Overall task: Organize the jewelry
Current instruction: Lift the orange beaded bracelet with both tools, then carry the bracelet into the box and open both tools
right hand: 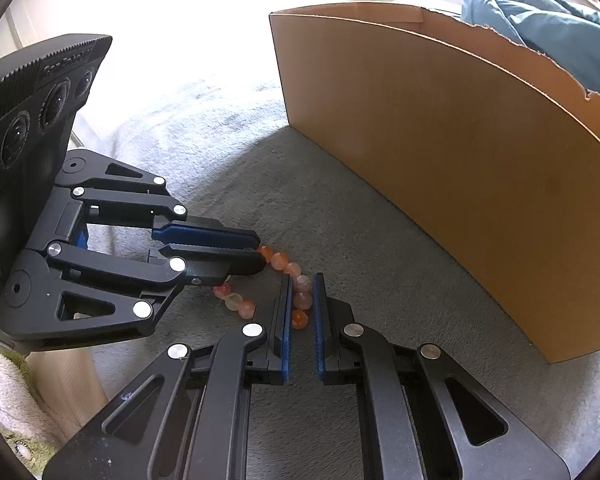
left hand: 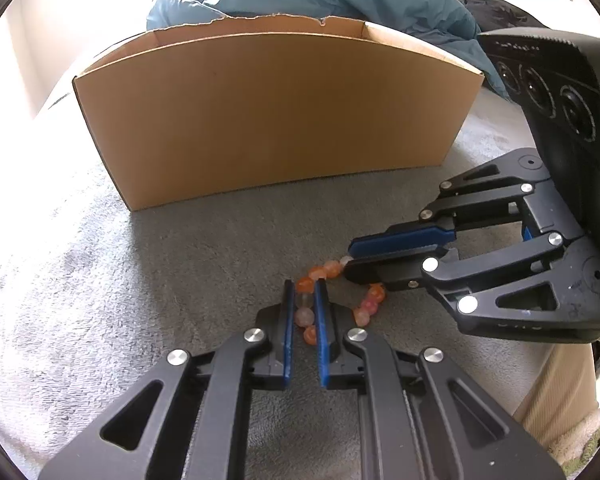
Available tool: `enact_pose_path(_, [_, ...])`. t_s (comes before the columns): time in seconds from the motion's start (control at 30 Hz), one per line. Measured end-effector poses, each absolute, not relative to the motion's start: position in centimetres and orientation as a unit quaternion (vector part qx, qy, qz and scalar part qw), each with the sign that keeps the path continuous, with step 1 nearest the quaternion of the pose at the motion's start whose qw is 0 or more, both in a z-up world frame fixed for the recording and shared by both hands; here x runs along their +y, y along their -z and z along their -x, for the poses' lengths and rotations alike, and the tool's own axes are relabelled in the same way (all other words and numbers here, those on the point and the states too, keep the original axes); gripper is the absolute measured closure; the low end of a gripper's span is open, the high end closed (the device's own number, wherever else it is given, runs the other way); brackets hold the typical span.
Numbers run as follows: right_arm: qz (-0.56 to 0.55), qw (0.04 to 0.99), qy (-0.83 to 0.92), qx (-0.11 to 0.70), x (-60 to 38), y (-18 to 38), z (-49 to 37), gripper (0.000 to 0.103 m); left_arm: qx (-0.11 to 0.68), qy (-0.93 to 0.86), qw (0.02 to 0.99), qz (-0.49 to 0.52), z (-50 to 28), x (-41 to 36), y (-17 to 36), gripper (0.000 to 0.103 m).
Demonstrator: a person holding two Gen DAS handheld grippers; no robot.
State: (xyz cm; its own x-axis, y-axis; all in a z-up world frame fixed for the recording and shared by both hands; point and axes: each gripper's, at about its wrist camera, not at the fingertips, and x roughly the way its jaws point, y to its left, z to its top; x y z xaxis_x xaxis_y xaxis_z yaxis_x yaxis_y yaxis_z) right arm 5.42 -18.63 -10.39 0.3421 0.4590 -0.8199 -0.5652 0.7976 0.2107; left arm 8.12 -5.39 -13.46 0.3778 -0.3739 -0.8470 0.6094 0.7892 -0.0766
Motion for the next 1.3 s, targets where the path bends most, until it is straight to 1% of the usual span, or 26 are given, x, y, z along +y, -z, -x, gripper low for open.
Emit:
enact_pose_path(0.53, [0.055, 0.823, -0.310, 0.473, -18.9, 9.1, -4.8, 0.095, 0.461, 0.293, 0.828, -0.128, -7.2, -5.6, 12.3, 0.094])
enact_pose_path(0.73, [0.057, 0.829, -0.307, 0.464, -19.2, 7.8, -3.9, 0.095, 0.453, 0.290, 0.833, -0.128, -6.3, -5.5, 11.6, 0.094])
enact_pose_path(1.3, [0.063, 0.856, -0.296, 0.419, -19.8, 2.7, 0.3, 0.095, 0.403, 0.287, 0.858, -0.136, -1.5, -4.7, 6.1, 0.094])
